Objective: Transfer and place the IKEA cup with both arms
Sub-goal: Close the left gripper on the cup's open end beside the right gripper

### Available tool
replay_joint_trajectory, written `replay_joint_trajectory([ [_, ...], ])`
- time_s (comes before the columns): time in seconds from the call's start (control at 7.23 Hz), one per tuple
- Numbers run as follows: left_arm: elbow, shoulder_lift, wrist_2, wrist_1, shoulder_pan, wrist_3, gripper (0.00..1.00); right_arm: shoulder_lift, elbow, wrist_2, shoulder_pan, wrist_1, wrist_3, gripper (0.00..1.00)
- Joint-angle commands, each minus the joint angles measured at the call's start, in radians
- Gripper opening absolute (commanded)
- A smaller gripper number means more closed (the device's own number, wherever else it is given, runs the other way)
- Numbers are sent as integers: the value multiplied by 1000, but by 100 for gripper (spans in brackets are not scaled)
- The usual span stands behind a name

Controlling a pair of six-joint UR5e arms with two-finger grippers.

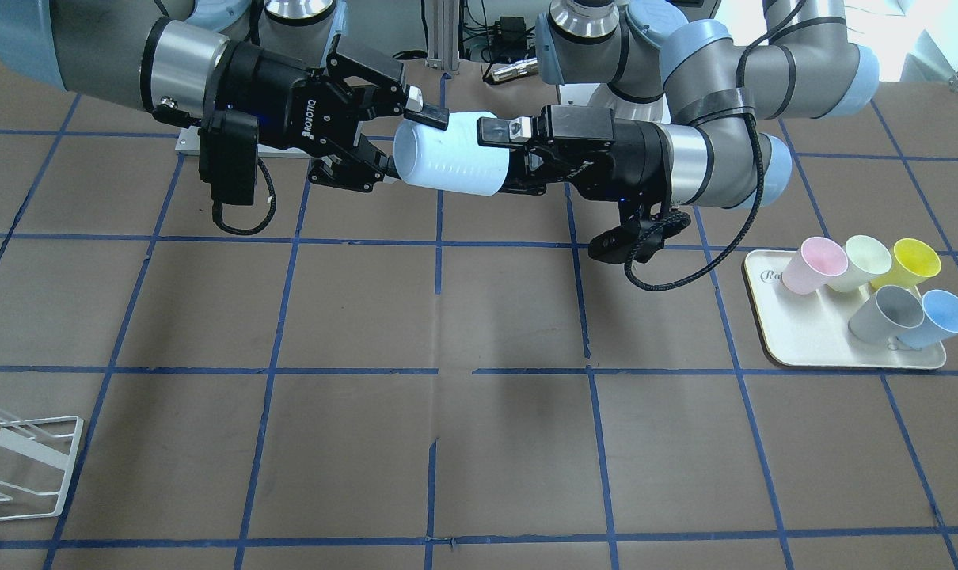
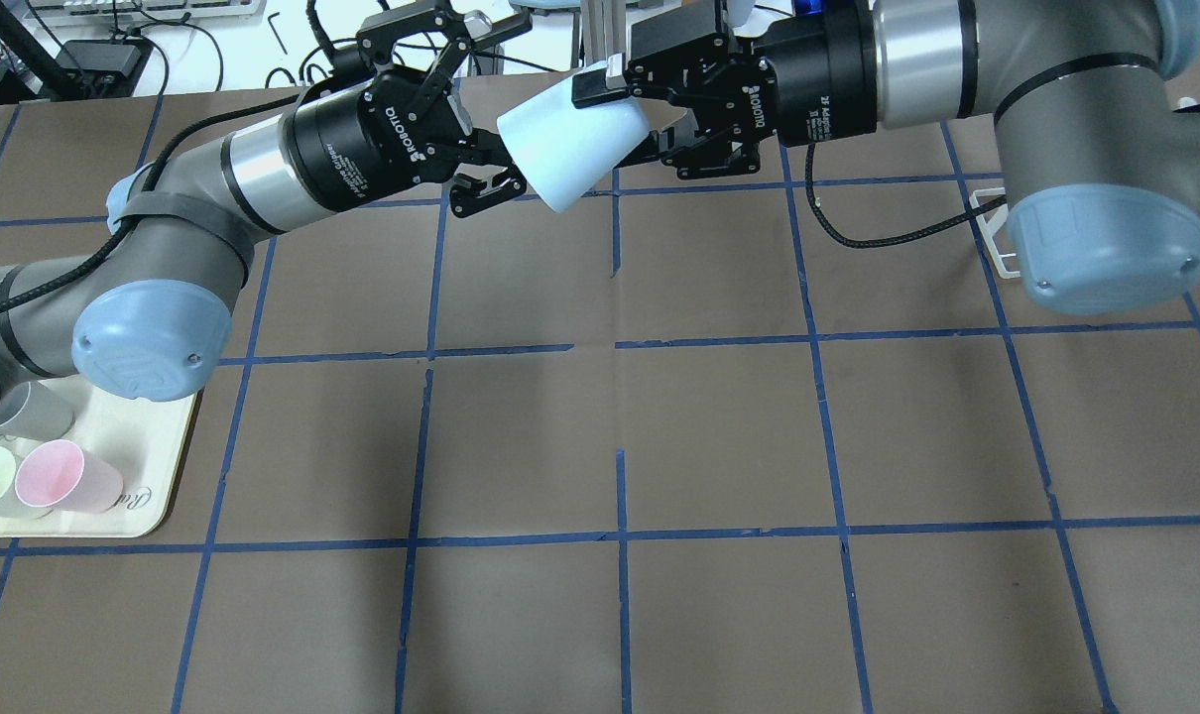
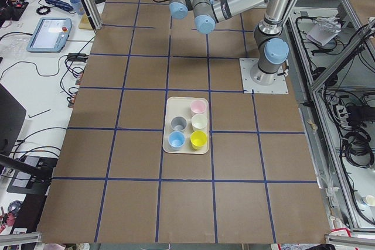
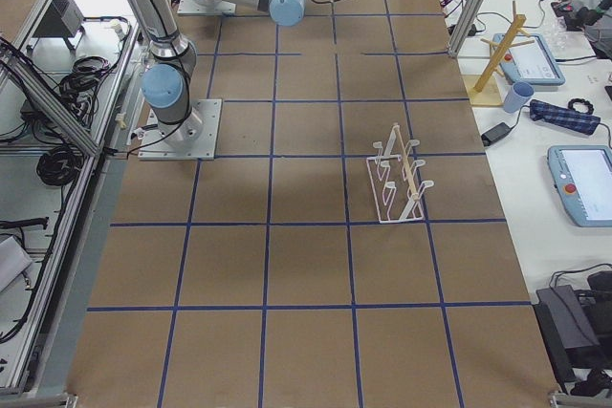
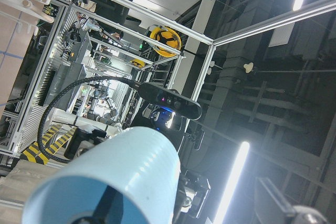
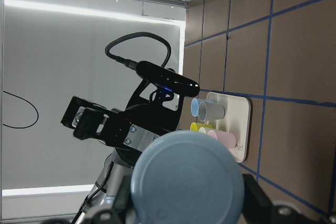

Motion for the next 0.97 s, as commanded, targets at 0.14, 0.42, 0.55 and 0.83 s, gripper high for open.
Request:
replay_joint_trajectory([
  [0.14, 0, 4, 4, 20, 0, -56, 23, -5, 8, -2, 0, 0, 3, 100],
  [0.42, 0, 2, 4, 30, 0, -76, 23, -1, -4, -72, -8, 0, 3, 100],
  [0.55, 1, 7, 4, 36, 5, -91, 23, 5, -10, -75, -21, 0, 1, 100],
  [0.83, -5, 10, 67, 53, 21, -108, 4, -3, -44, -200, -64, 5, 0, 100],
])
